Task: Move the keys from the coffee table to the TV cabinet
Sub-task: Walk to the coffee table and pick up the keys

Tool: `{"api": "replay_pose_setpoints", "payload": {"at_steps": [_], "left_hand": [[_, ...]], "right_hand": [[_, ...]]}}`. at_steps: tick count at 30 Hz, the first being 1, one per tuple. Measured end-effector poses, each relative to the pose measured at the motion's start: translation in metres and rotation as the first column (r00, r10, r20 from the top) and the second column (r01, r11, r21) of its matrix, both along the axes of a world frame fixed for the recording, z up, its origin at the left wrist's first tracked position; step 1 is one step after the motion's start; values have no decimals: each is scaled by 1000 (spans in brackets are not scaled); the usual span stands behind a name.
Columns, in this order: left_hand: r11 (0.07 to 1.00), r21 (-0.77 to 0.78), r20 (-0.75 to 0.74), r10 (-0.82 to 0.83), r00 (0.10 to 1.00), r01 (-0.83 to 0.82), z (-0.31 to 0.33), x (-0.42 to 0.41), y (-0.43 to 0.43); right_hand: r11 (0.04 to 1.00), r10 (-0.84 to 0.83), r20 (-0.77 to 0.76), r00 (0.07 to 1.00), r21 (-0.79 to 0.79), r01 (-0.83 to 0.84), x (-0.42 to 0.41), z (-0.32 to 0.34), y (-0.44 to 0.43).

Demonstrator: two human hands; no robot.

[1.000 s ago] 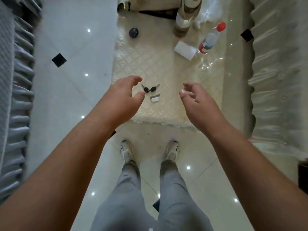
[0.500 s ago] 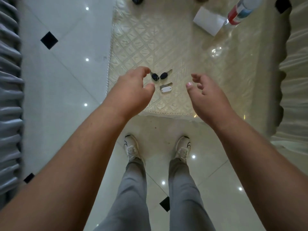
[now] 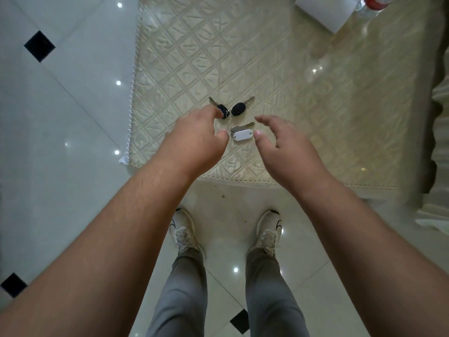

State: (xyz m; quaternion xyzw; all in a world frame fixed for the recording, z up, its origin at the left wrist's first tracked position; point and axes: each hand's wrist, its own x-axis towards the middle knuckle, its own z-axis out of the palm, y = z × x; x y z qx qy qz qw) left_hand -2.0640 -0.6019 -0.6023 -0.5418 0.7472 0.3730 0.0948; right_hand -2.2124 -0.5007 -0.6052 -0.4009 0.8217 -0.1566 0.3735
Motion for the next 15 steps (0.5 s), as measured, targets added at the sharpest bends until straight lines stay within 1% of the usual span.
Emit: {"api": "replay_pose_setpoints", "payload": {"at_steps": [6, 11, 15], "left_hand": [[998, -6, 59, -67, 996, 67, -35, -18, -5], [992, -12, 202, -117, 972, 122, -66, -23, -5], [992, -17, 262, -116, 958, 124, -86, -24, -1]], "right_hand": [[999, 12, -30, 999, 32, -11, -1, -26, -12], [999, 22, -46, 999, 33, -21, -3, -45, -18], [1000, 26, -48, 999, 19, -25, -2, -54, -18]]}}
